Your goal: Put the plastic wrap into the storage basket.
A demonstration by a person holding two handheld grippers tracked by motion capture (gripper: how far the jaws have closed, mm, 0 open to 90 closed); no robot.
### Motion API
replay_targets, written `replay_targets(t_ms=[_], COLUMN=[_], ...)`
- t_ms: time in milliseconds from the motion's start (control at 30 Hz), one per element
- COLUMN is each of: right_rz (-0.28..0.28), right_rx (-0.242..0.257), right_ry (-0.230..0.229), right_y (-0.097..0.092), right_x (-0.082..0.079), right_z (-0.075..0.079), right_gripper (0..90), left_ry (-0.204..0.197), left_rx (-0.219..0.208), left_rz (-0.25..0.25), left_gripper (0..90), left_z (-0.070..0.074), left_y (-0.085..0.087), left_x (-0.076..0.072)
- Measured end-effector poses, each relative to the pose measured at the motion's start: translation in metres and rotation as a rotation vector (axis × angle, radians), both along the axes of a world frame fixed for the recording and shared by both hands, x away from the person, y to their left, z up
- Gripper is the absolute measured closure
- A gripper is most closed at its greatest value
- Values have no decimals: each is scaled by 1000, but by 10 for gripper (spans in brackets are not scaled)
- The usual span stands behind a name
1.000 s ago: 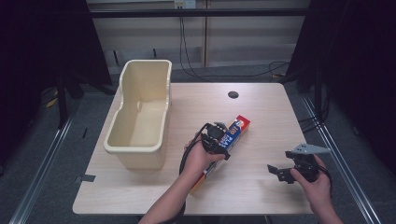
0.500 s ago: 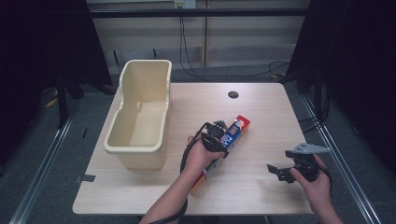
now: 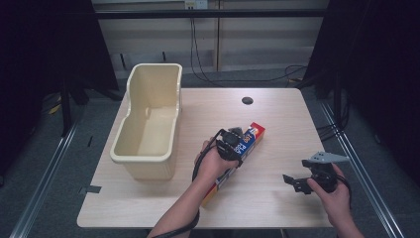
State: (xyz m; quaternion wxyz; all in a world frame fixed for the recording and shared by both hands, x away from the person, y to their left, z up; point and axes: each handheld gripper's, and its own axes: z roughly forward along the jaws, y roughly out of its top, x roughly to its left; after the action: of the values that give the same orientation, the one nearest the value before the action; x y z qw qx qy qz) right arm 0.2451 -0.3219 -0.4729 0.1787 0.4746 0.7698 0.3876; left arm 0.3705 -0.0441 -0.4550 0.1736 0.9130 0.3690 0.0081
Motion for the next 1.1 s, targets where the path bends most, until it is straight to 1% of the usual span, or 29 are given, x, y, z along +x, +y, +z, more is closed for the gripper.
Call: replay_targets(t_ms=[33,133,233,267,333,367,400,467,500,533,567,633,667,700,733,767,800,833,867,900,933,967,1000,1033,1100], right_rz=[-4,-6,-6,-6,-4,-3,0,1,0,-1,0,0,-2,-3,-1,-1,-3,-3,-3,-7,-4,-6,-5,-3,-3], right_rx=[1,0,-1,-1,0,0,-1,0,0,-1,-1,1,2,2,1,1,3,3,3,1,1,1,1,1,2], right_ry=[3,1,1,1,4,3,1,4,3,3,3,4,2,4,-1,-1,4,4,3,0,0,1,1,0,-2], right_y=[0,-1,-1,-1,-1,0,0,0,0,0,0,0,0,0,-1,-1,-1,-1,-1,-2,-2,-1,-1,-2,-2], right_x=[0,0,0,0,0,0,0,0,0,0,0,0,0,0,0,0,-1,-1,-1,0,0,0,0,0,0], right_z=[0,0,0,0,0,0,0,0,0,0,0,0,0,0,0,0,1,1,1,0,0,0,0,0,0], right_gripper=[29,29,29,29,29,29,29,29,29,29,29,29,29,29,29,29,29,29,29,29,29,29,29,29,29], left_ry=[13,31,26,33,24,28,25,19,26,23,28,28,26,27,12,12,20,5,7,6,-1,-4,5,2,5], left_rx=[3,9,10,12,21,26,25,14,13,14,15,-1,-15,-11,-15,-15,-20,-21,-25,-14,-4,1,12,15,34], left_rz=[-1,5,10,9,4,8,-4,15,20,17,10,28,29,28,21,21,24,7,6,-2,10,13,13,27,19], left_gripper=[399,400,398,396,386,379,377,372,370,367,355,344,339,339,340,341,335,335,323,319,324,360,367,377,395], left_z=[1,2,1,2,1,2,1,0,0,0,0,0,0,0,-1,-1,-2,-3,-4,-5,-5,-5,-4,-3,-2], left_y=[0,-1,-3,-3,-4,-5,-5,-7,-7,-8,-8,-9,-9,-10,-11,-11,-12,-13,-14,-15,-17,-18,-18,-18,-19], left_x=[1,0,0,0,0,0,1,1,2,2,3,4,4,5,7,7,7,8,8,8,8,8,9,8,9])
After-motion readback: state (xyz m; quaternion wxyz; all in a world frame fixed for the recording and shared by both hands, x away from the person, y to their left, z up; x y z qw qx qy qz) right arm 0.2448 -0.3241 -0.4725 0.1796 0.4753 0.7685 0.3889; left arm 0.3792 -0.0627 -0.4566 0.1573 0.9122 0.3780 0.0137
